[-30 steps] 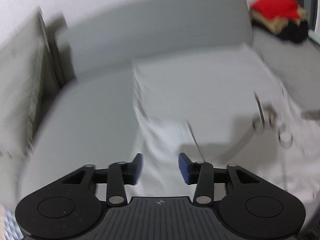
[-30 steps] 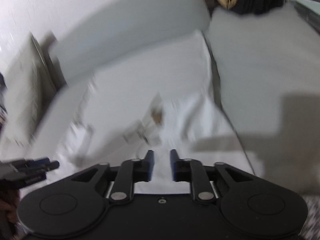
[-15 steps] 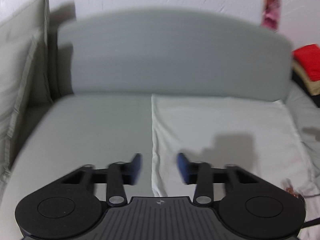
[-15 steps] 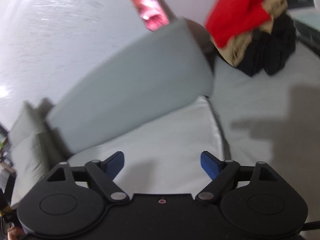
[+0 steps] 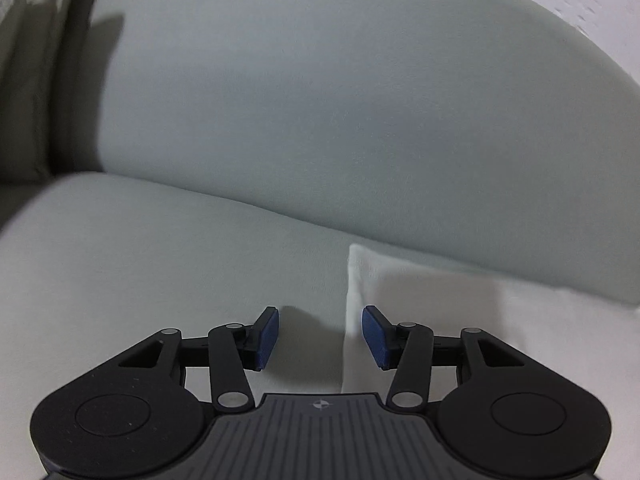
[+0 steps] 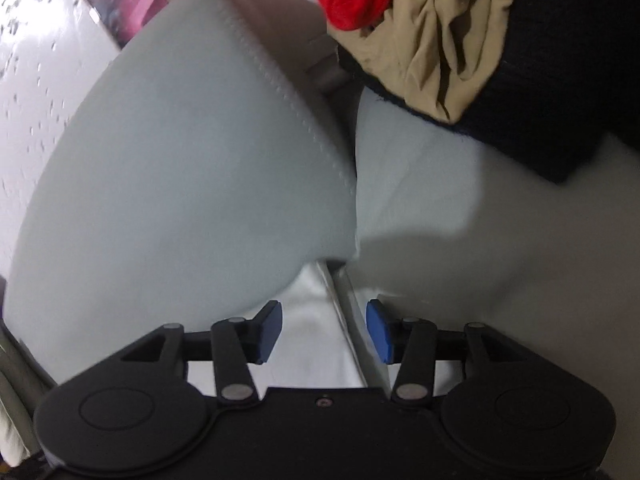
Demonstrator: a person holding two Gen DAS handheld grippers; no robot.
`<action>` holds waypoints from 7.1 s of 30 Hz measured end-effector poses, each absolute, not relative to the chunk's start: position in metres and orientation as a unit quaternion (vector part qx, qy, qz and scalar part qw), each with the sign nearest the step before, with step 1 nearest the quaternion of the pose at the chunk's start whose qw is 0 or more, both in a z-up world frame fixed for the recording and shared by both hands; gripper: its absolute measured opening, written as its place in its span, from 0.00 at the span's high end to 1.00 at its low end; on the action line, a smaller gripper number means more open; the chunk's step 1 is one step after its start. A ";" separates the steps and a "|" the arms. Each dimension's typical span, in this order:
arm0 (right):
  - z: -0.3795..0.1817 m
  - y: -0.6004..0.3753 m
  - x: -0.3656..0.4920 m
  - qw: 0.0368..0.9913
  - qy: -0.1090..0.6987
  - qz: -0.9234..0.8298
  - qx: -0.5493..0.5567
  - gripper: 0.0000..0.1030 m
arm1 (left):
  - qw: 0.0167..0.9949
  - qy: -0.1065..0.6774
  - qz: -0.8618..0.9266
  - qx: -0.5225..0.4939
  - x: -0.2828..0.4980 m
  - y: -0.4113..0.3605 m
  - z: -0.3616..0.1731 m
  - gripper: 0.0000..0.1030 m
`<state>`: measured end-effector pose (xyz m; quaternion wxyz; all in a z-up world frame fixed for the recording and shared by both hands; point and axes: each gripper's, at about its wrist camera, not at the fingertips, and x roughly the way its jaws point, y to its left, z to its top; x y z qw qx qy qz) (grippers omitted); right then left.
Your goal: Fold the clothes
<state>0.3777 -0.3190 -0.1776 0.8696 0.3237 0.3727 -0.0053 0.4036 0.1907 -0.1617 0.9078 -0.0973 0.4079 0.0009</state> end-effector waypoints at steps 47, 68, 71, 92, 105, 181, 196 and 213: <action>-0.135 -0.319 0.063 0.828 0.420 -0.043 0.369 0.94 | 0.905 0.422 0.046 -0.025 0.065 0.157 -0.076 0.98; -0.085 -0.310 -0.014 0.847 0.434 -0.039 0.306 0.64 | 0.920 0.391 -0.032 -0.017 -0.032 0.187 -0.045 0.86; -0.070 -0.297 -0.015 0.856 0.433 -0.001 0.284 0.49 | 0.924 0.373 -0.082 -0.026 -0.023 0.176 -0.040 0.80; -0.128 -0.265 0.000 0.766 0.583 0.090 0.255 0.69 | 0.854 0.462 -0.221 0.085 -0.052 0.139 -0.082 0.67; -0.150 -0.203 0.025 0.857 0.496 0.068 0.121 0.80 | 0.872 0.475 -0.005 0.113 0.016 0.107 -0.132 0.68; -0.169 -0.289 0.055 0.884 0.390 -0.111 0.232 0.96 | 0.905 0.414 0.064 0.076 0.101 0.135 -0.133 0.76; -0.180 -0.259 0.026 0.870 0.426 -0.016 0.248 1.00 | 0.885 0.460 0.006 0.072 0.042 0.106 -0.152 0.67; -0.144 -0.237 0.013 0.887 0.417 0.010 0.200 0.80 | 0.919 0.381 -0.050 0.088 0.015 0.088 -0.125 0.66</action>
